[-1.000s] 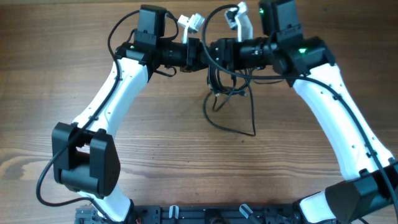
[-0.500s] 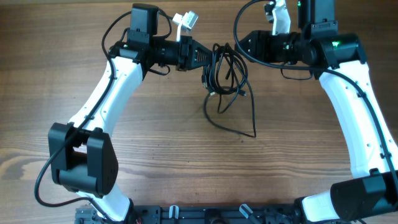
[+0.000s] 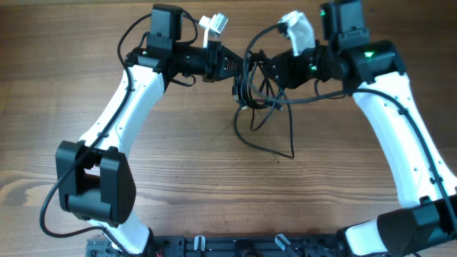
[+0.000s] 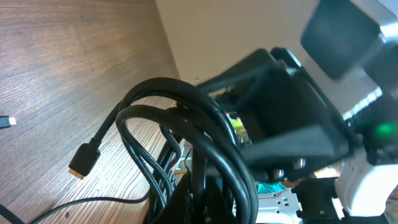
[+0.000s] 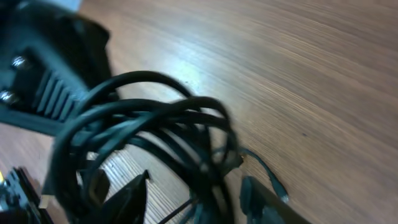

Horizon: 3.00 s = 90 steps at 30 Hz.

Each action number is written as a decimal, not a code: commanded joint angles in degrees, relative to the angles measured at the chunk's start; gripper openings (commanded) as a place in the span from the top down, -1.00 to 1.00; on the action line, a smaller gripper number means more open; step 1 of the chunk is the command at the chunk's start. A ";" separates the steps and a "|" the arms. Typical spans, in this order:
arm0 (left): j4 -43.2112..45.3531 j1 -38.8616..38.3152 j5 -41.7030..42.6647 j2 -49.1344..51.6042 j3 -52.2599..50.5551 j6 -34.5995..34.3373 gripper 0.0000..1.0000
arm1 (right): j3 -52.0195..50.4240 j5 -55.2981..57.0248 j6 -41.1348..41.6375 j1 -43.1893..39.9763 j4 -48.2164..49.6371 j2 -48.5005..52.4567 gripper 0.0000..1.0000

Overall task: Untangle cables
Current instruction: 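Pull the strand right with the right gripper while the left holds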

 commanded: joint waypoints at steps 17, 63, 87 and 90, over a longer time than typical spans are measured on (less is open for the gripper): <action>0.24 0.11 2.38 -0.94 0.50 -0.57 0.92 | 0.15 2.56 -1.27 1.07 3.04 2.64 0.83; -13.35 -2.82 -38.80 -0.96 0.50 -0.70 -0.68 | 0.15 20.81 20.96 1.07 -4.52 2.93 0.91; -10.29 -13.46 -58.34 -6.93 0.59 -2.99 -0.17 | 0.15 13.31 20.72 1.07 -4.35 4.15 0.91; -9.92 -14.29 -61.18 -6.58 0.59 -3.45 -0.16 | 0.15 12.46 20.76 1.07 -4.31 4.15 0.91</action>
